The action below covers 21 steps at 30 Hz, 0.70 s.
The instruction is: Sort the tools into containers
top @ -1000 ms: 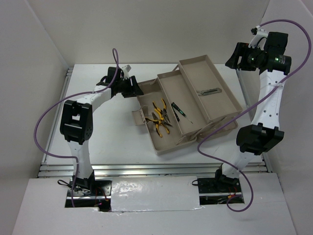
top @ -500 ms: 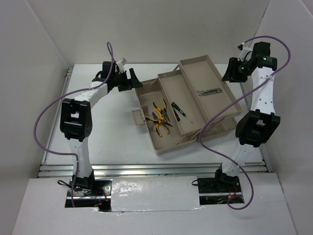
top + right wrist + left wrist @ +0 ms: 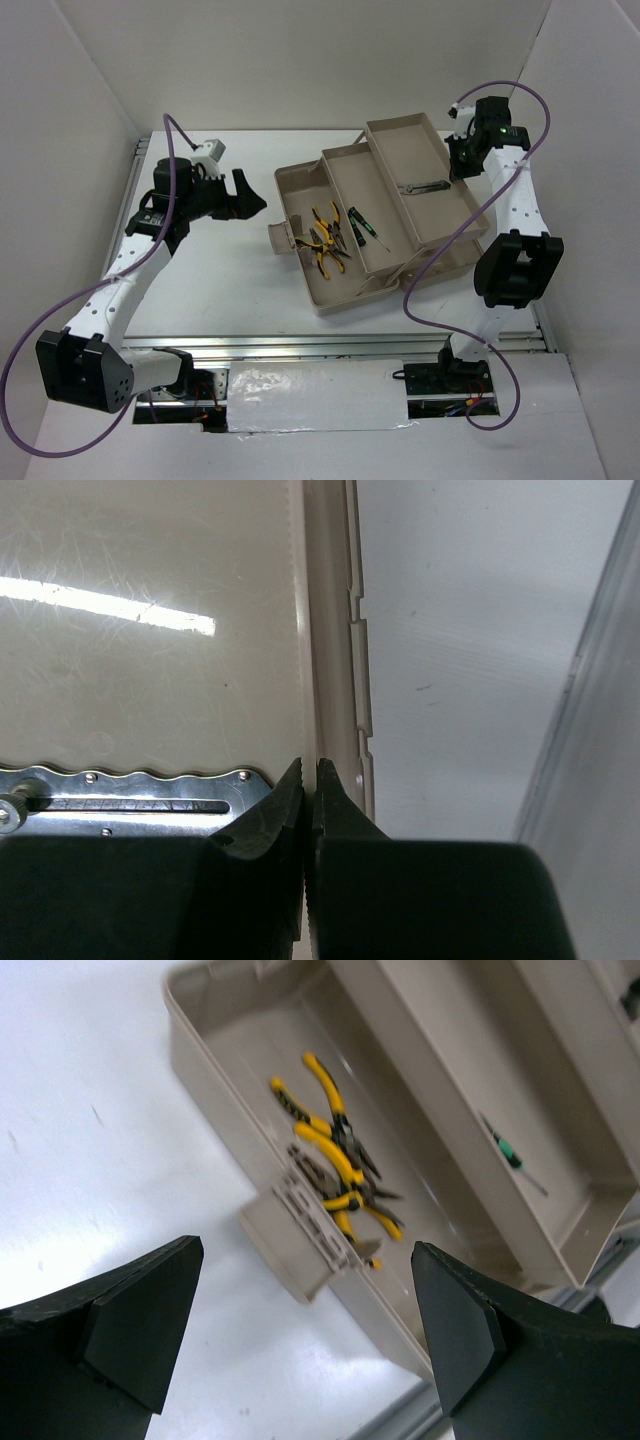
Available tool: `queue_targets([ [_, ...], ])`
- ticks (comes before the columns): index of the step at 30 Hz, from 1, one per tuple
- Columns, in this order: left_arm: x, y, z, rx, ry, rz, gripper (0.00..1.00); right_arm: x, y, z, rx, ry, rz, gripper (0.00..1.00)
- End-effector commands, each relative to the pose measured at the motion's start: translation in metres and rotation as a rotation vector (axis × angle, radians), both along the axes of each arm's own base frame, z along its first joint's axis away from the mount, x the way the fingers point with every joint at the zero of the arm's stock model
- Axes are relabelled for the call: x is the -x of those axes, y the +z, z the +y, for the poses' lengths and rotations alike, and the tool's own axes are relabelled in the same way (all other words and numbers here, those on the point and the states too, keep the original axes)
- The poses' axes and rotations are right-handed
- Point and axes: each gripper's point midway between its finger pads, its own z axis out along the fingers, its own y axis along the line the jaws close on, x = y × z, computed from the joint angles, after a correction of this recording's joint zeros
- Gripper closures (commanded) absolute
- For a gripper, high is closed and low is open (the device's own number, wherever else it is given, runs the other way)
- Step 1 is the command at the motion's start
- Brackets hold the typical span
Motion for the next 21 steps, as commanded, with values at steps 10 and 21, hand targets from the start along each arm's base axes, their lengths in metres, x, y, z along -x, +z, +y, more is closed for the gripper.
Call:
queue_targets([
  [10, 0.028, -0.105, -0.037, -0.020, -0.022, 0.301, 0.03, 0.011, 0.074, 0.037, 0.254, 0.033, -0.225, 1.00],
  [21, 0.009, -0.120, -0.061, 0.070, -0.103, 0.361, 0.08, 0.019, 0.108, 0.069, 0.392, 0.088, -0.329, 1.00],
])
